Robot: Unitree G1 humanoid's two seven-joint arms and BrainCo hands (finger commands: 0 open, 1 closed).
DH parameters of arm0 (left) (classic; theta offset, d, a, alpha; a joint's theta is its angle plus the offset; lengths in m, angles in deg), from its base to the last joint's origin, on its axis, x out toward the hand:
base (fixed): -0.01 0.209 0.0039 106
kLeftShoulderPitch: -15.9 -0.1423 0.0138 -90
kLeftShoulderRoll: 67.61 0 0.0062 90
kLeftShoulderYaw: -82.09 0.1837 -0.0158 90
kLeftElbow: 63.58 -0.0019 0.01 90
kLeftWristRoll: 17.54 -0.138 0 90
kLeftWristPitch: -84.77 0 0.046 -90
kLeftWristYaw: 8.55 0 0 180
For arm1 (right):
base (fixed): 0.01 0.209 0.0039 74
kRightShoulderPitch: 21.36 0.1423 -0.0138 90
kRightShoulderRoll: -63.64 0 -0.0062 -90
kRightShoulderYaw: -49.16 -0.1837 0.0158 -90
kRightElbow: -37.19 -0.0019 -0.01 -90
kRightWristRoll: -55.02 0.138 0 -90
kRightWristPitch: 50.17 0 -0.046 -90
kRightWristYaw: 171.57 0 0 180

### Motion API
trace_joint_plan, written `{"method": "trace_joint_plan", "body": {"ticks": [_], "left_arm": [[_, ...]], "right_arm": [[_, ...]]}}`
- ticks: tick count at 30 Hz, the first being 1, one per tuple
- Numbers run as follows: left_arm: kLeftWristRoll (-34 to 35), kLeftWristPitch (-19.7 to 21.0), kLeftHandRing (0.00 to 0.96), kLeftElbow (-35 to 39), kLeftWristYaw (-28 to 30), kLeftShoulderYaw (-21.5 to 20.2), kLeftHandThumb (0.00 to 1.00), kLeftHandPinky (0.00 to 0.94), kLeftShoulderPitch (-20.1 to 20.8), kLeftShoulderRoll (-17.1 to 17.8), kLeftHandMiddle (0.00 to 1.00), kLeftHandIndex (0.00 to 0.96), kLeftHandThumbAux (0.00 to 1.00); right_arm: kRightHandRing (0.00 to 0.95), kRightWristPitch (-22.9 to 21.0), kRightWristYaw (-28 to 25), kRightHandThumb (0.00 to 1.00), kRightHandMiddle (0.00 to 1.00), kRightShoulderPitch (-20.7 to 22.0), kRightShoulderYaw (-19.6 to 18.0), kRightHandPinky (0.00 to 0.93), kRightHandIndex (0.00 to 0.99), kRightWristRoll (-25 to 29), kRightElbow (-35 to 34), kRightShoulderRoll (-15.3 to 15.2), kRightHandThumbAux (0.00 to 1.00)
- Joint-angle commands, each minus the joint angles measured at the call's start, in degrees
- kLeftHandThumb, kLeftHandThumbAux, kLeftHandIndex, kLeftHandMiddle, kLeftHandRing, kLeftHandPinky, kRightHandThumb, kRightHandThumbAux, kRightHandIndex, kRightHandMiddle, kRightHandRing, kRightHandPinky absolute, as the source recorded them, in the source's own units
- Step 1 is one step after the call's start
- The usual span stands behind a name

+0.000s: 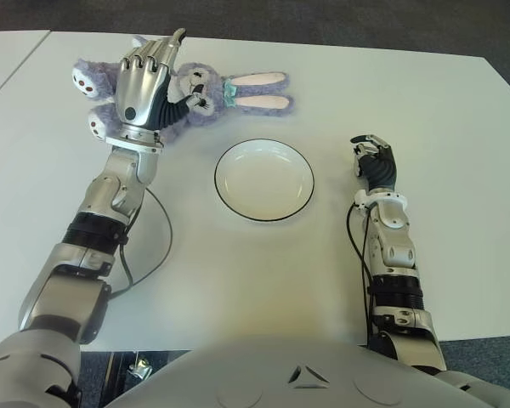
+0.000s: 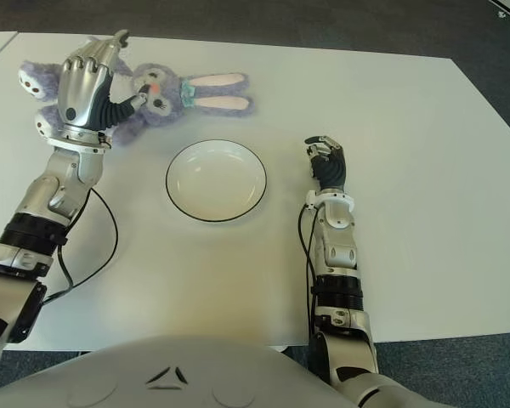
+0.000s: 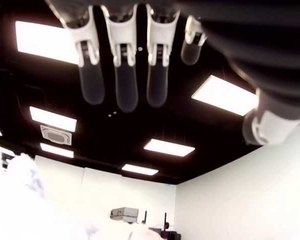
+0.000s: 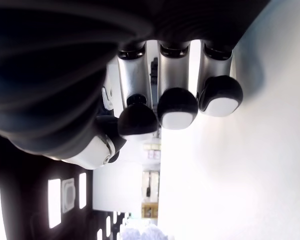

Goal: Put the doll into the plate.

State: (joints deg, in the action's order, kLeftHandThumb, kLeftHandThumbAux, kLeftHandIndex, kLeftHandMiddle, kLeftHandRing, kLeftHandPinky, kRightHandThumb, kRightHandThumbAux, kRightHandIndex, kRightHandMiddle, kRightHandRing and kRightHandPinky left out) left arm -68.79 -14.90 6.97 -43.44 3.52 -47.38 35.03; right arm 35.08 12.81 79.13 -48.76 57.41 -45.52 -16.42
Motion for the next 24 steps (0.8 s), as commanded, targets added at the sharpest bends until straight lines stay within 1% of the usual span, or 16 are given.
{"method": "trace_joint_plan", "body": {"ticks": [1, 7, 11, 15, 19, 24], "left_arm": [[-0.8, 2.2, 0.007, 0.3, 4.4, 1.3, 0.332, 0.0, 1.0, 0.8, 0.015, 0.018, 0.369], [-1.6, 5.4, 0.0, 1.3, 7.7, 2.0, 0.261, 0.0, 1.8, 0.7, 0.001, 0.001, 0.221], [-2.3, 7.6, 0.0, 1.5, 9.4, 2.5, 0.238, 0.0, 2.5, 0.7, 0.0, 0.0, 0.161], [-2.8, 9.3, 0.0, 1.4, 10.8, 2.9, 0.223, 0.0, 3.0, 0.7, 0.0, 0.0, 0.132], [-3.2, 10.5, 0.0, 0.4, 12.2, 3.7, 0.206, 0.0, 4.2, 1.1, 0.0, 0.0, 0.124], [-2.6, 10.7, 0.0, -2.9, 14.8, 4.6, 0.189, 0.0, 7.1, 1.8, 0.0, 0.0, 0.12]], "right_arm": [[0.883, -1.1, 0.5, 0.724, 0.883, -2.7, 0.4, 0.894, 0.441, -0.2, 2.8, 1.6, 0.711], [0.884, -1.0, 0.6, 0.725, 0.882, -2.6, 0.5, 0.896, 0.441, -0.1, 3.1, 1.6, 0.711], [0.89, -1.1, 0.8, 0.724, 0.885, -2.4, 0.6, 0.903, 0.441, -0.2, 3.3, 1.6, 0.711], [0.89, -1.3, 1.0, 0.723, 0.885, -2.4, 0.6, 0.899, 0.441, -0.3, 3.3, 1.7, 0.711], [0.887, -1.5, 1.3, 0.723, 0.884, -2.2, 0.7, 0.897, 0.441, -0.3, 3.5, 1.7, 0.711], [0.888, -1.4, 1.4, 0.723, 0.886, -2.2, 0.8, 0.902, 0.441, -0.4, 3.6, 1.6, 0.711]]}}
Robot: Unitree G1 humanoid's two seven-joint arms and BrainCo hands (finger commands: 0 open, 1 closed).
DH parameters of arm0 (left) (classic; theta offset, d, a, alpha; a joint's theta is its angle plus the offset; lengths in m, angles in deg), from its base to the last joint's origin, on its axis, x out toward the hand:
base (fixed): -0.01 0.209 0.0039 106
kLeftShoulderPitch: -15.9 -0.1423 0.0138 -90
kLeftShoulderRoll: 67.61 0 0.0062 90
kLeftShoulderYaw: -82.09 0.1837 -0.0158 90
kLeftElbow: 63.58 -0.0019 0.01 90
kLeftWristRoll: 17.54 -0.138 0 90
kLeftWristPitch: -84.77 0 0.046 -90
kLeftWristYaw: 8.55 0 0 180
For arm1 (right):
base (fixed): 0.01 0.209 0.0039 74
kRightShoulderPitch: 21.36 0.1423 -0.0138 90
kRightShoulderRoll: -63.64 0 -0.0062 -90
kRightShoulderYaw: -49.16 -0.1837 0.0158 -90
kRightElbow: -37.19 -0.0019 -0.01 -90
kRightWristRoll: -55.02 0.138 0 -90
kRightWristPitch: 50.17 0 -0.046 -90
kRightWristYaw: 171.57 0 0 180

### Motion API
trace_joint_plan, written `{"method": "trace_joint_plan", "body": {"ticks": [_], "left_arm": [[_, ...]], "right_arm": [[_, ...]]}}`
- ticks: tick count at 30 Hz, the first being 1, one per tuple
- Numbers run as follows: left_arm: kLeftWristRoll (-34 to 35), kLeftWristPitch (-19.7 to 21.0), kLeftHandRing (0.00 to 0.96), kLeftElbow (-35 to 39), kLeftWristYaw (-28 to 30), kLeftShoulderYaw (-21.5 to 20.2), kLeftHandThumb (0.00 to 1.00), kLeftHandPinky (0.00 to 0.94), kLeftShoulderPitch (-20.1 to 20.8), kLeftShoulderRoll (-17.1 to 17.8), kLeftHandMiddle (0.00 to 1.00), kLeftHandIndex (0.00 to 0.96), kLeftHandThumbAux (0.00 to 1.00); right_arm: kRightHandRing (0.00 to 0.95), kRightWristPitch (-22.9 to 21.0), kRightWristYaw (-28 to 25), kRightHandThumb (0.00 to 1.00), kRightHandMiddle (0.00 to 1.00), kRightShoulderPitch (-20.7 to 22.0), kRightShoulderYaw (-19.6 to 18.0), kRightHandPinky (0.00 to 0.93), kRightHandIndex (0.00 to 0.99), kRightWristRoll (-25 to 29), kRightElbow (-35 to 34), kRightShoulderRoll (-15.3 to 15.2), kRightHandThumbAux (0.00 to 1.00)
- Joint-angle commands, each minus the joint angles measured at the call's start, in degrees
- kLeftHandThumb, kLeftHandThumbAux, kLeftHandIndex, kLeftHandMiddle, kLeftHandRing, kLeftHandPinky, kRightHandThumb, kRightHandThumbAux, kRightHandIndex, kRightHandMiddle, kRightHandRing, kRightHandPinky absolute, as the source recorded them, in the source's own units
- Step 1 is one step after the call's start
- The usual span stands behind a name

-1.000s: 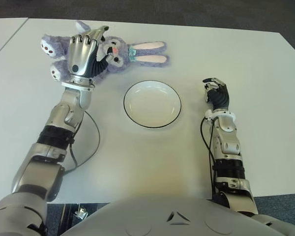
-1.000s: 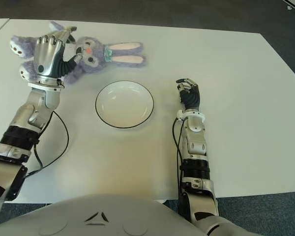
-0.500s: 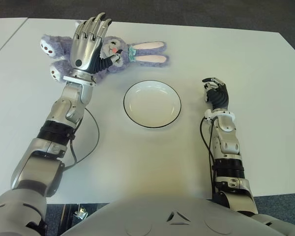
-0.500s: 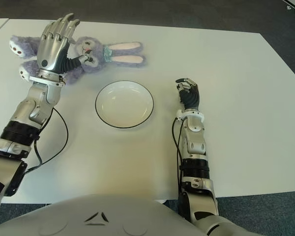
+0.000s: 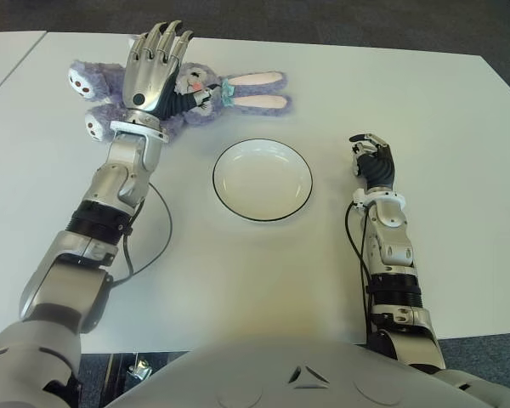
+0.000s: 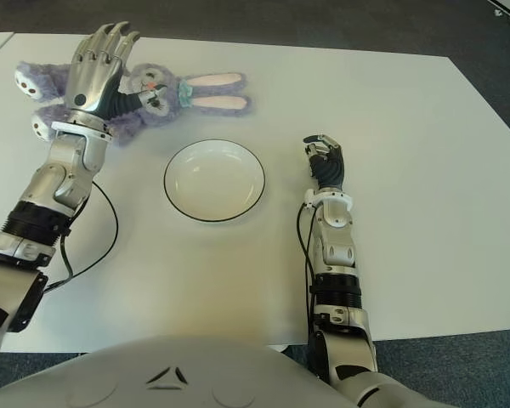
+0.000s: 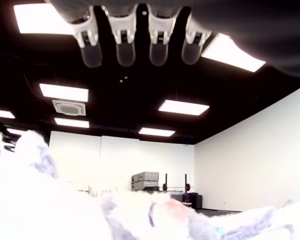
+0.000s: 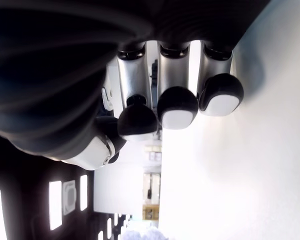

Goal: Put the doll into the plate.

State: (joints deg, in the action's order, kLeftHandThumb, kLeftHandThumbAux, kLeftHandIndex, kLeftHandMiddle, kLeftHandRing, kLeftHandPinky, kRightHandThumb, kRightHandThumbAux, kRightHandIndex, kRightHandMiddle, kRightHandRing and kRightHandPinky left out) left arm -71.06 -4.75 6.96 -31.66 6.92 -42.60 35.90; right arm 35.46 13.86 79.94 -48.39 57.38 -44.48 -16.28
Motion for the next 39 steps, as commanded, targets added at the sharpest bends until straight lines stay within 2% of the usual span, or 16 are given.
{"method": "trace_joint_plan", "body": {"ticks": [1, 6, 13, 21, 29, 39], "left_arm": [[-0.3, 0.7, 0.0, -3.5, 3.7, 1.4, 0.184, 0.0, 2.9, 1.0, 0.0, 0.0, 0.123], [-0.3, 3.6, 0.0, -7.8, 9.2, 2.6, 0.167, 0.0, 6.4, 0.5, 0.0, 0.0, 0.139], [-1.6, 7.6, 0.0, -12.8, 14.0, 5.7, 0.13, 0.0, 10.9, -0.2, 0.0, 0.0, 0.162], [-2.9, 11.3, 0.0, -18.1, 14.9, 9.2, 0.09, 0.0, 14.4, -0.9, 0.0, 0.0, 0.185], [-2.1, 11.3, 0.0, -22.8, 15.0, 11.2, 0.088, 0.0, 17.1, -1.0, 0.0, 0.0, 0.217], [-1.2, 7.5, 0.0, -32.9, 12.7, 13.2, 0.116, 0.0, 20.7, -0.9, 0.0, 0.0, 0.258]], "right_arm": [[0.889, -1.7, 0.4, 0.723, 0.887, -3.0, 0.4, 0.902, 0.441, -0.3, 2.7, 1.5, 0.711], [0.894, -1.2, 0.3, 0.722, 0.889, -2.9, 0.6, 0.905, 0.441, -0.7, 2.9, 1.2, 0.712], [0.897, -1.5, 0.2, 0.721, 0.888, -2.8, 0.7, 0.903, 0.44, -0.9, 3.1, 0.8, 0.712], [0.889, -2.0, 0.4, 0.721, 0.886, -2.8, 0.3, 0.896, 0.441, -0.5, 3.1, 1.0, 0.711], [0.886, -1.7, 0.2, 0.724, 0.884, -2.9, 0.2, 0.896, 0.441, -0.3, 3.1, 1.0, 0.711], [0.893, -1.2, 0.2, 0.722, 0.889, -3.0, 0.0, 0.903, 0.441, -0.1, 3.2, 1.1, 0.711]]}}
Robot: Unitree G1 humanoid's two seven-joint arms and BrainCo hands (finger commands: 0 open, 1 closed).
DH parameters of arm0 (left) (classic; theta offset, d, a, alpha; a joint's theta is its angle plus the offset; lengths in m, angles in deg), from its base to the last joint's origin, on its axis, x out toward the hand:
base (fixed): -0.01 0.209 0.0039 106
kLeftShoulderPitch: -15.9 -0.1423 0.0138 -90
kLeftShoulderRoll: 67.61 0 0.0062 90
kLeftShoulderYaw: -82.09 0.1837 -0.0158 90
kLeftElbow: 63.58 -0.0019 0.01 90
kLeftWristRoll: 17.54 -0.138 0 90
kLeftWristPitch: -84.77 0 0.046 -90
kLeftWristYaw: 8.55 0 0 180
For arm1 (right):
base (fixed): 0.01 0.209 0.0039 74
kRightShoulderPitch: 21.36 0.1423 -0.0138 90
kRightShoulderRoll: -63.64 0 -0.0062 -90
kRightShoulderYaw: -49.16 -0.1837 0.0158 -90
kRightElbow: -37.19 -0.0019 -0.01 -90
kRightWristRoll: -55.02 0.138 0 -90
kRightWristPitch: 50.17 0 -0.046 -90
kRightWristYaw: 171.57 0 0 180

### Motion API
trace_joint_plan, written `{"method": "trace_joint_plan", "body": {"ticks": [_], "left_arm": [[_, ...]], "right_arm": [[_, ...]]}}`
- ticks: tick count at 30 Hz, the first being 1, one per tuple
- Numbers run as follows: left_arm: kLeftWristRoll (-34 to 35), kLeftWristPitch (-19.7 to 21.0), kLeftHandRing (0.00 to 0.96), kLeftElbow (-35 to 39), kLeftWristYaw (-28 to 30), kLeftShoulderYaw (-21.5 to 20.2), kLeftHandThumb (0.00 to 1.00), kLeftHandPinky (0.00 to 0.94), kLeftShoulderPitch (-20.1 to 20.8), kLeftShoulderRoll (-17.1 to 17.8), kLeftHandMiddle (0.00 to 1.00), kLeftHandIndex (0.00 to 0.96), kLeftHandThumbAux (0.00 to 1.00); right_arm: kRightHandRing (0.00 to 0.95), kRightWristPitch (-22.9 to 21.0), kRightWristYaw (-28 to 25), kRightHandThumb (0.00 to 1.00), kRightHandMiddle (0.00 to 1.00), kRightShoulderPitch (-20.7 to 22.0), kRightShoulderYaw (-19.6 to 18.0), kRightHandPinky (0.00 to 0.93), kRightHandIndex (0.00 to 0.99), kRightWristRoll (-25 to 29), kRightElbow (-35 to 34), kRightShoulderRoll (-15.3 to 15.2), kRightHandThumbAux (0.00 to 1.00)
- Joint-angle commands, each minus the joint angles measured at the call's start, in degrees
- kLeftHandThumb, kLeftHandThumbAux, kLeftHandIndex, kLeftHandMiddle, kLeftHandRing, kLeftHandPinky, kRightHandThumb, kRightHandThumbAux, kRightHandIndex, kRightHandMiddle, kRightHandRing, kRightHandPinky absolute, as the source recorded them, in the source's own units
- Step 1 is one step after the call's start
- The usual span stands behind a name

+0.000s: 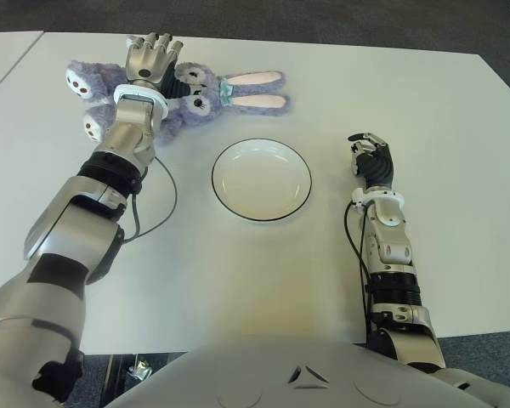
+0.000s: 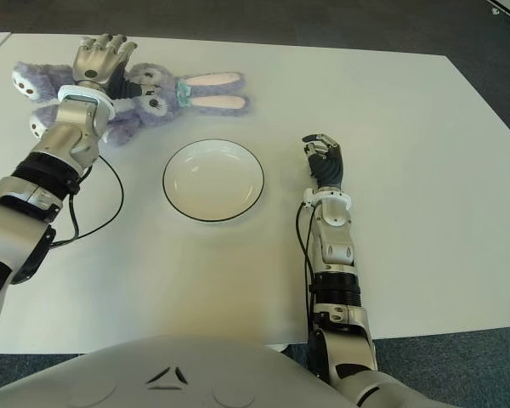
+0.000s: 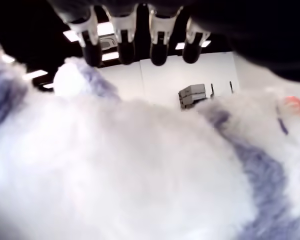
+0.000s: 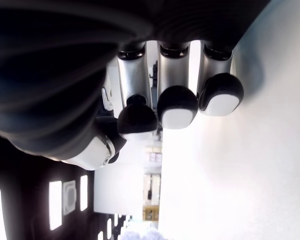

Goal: Put the doll into the plate.

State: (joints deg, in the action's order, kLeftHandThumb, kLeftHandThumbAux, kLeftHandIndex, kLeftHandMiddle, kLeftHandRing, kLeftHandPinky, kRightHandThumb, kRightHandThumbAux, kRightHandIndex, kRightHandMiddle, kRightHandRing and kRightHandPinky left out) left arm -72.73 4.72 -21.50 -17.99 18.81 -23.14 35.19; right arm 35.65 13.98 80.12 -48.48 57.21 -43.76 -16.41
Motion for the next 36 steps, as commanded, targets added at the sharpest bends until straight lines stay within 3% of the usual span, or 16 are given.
{"method": "trace_joint_plan", "body": {"ticks": [1, 10, 36], "left_arm": [[0.5, -2.5, 0.0, -5.4, -1.3, 1.5, 0.12, 0.0, 1.5, -0.2, 0.0, 0.0, 0.257], [1.4, -6.2, 0.0, -11.1, -2.7, 3.0, 0.13, 0.0, 3.2, -0.3, 0.0, 0.0, 0.248], [3.4, -20.7, 0.0, -20.8, 6.0, 9.7, 0.115, 0.0, 5.0, -1.2, 0.0, 0.0, 0.225]], "right_arm": [[0.893, -1.4, 0.1, 0.722, 0.889, -3.2, 0.1, 0.903, 0.441, 0.0, 2.5, 1.3, 0.711], [0.889, -0.9, 0.1, 0.723, 0.889, -3.5, 0.0, 0.898, 0.441, -0.1, 2.6, 1.4, 0.711], [0.893, -0.1, 1.2, 0.723, 0.891, -2.7, -0.3, 0.901, 0.44, -0.2, 4.4, 1.2, 0.711]]}}
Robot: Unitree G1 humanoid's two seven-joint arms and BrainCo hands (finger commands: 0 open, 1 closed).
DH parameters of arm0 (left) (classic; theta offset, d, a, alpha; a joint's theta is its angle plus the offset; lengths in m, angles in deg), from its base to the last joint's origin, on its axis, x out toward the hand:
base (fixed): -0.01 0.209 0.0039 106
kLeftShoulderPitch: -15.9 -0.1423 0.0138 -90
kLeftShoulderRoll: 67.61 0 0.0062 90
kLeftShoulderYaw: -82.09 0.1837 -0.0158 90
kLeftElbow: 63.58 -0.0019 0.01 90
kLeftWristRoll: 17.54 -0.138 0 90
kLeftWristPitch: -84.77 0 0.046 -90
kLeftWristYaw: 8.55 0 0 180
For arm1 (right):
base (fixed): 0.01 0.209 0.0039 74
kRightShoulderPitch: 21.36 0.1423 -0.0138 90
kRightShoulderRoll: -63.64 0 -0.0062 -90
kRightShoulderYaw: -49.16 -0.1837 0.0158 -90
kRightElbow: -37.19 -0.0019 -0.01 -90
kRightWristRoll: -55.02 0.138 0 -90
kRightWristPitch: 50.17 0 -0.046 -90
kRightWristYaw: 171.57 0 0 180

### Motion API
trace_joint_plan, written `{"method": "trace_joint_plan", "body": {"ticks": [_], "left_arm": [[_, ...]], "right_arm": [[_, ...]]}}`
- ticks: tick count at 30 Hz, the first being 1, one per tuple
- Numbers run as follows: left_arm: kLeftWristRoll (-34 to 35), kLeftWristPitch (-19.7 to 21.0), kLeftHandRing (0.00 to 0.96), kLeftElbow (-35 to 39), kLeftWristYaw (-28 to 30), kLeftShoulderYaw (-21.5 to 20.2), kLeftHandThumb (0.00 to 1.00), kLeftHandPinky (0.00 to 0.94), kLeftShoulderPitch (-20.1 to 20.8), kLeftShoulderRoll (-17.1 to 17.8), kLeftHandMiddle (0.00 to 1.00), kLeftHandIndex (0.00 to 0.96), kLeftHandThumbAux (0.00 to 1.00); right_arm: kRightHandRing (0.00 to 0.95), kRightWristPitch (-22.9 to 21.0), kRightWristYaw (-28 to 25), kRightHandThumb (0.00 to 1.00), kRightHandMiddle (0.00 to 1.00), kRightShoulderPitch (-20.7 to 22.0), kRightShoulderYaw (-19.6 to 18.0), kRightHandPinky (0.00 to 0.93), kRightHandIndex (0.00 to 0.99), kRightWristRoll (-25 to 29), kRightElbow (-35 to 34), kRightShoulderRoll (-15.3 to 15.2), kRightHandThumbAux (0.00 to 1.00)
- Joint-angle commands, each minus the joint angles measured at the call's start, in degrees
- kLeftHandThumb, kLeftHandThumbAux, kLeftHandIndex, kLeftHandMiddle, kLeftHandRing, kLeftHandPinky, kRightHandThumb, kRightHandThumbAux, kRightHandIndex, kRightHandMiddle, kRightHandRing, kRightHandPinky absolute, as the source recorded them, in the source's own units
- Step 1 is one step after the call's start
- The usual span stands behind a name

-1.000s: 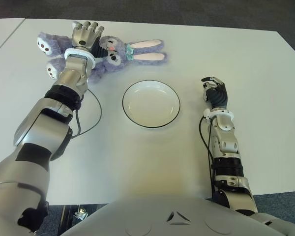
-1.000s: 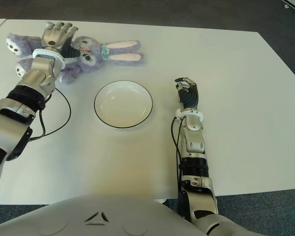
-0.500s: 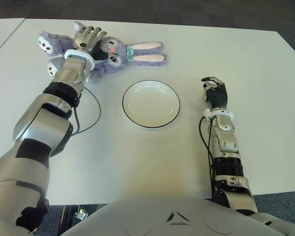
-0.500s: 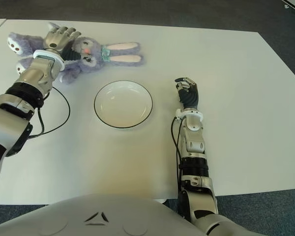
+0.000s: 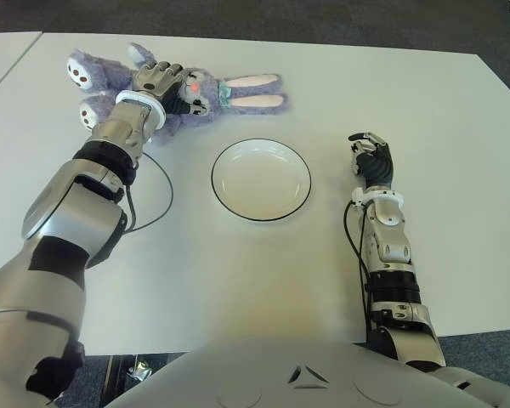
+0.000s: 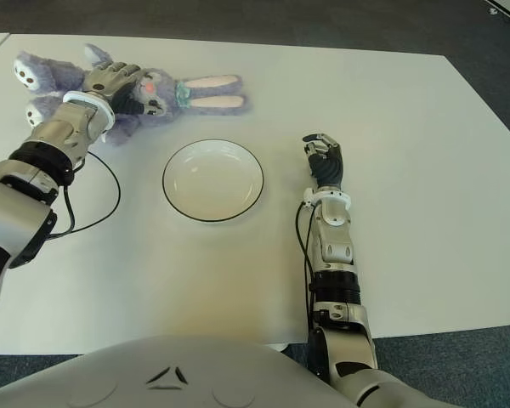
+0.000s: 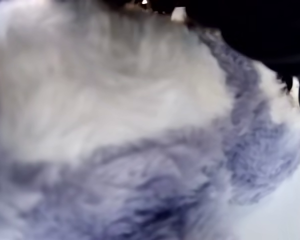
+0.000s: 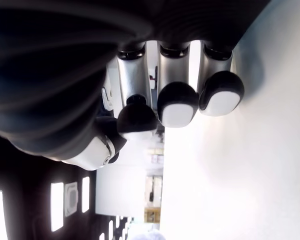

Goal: Put the doll into the plate.

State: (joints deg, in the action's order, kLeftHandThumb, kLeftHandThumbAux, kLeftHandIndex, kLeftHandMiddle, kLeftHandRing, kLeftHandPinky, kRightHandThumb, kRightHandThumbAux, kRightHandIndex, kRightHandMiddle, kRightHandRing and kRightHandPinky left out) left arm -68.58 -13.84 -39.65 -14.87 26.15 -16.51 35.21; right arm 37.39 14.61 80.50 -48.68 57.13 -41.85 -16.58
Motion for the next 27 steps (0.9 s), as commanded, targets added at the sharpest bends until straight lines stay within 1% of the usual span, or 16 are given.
{"method": "trace_joint_plan", "body": {"ticks": [1, 5, 9, 12, 17, 21, 27], "left_arm": [[-0.9, -2.3, 0.0, -3.0, 3.0, 2.7, 0.112, 0.0, -1.5, -1.4, 0.0, 0.0, 0.226], [-1.1, -2.8, 0.0, -4.0, 3.4, 3.9, 0.107, 0.0, -1.0, -1.6, 0.0, 0.0, 0.226], [-0.7, -4.3, 0.0, -4.9, 5.0, 4.8, 0.11, 0.0, -0.5, -1.8, 0.0, 0.0, 0.218], [0.6, -6.5, 0.0, -5.4, 7.5, 4.5, 0.119, 0.0, -0.3, -1.8, 0.0, 0.0, 0.217], [2.7, -8.9, 0.0, -6.0, 12.1, 3.8, 0.139, 0.0, 0.0, -1.8, 0.0, 0.0, 0.229], [3.5, -9.1, 0.0, -6.3, 14.4, 3.9, 0.159, 0.0, 0.1, -2.0, 0.0, 0.0, 0.236], [3.0, -8.0, 0.0, -6.9, 14.1, 4.9, 0.18, 0.0, 0.1, -2.4, 0.0, 0.0, 0.237]], "right_arm": [[0.891, -1.9, 0.6, 0.724, 0.89, -3.1, -0.1, 0.899, 0.441, -0.2, 2.4, 1.3, 0.711], [0.887, -2.0, 0.9, 0.724, 0.887, -3.1, -0.1, 0.896, 0.441, -0.2, 2.3, 1.3, 0.711], [0.886, -2.2, 1.2, 0.725, 0.886, -3.2, -0.1, 0.896, 0.441, -0.3, 2.0, 1.3, 0.711], [0.886, -2.2, 1.3, 0.725, 0.886, -3.2, 0.0, 0.895, 0.441, -0.3, 1.9, 1.2, 0.711], [0.885, -3.1, 1.6, 0.725, 0.885, -3.3, 0.0, 0.895, 0.441, -0.4, 1.2, 1.3, 0.711], [0.884, -3.5, 1.5, 0.725, 0.883, -3.4, 0.0, 0.893, 0.441, -0.2, 0.9, 1.3, 0.711], [0.883, -3.8, 1.3, 0.725, 0.882, -3.6, -0.1, 0.89, 0.441, 0.1, 0.2, 1.3, 0.711]]}}
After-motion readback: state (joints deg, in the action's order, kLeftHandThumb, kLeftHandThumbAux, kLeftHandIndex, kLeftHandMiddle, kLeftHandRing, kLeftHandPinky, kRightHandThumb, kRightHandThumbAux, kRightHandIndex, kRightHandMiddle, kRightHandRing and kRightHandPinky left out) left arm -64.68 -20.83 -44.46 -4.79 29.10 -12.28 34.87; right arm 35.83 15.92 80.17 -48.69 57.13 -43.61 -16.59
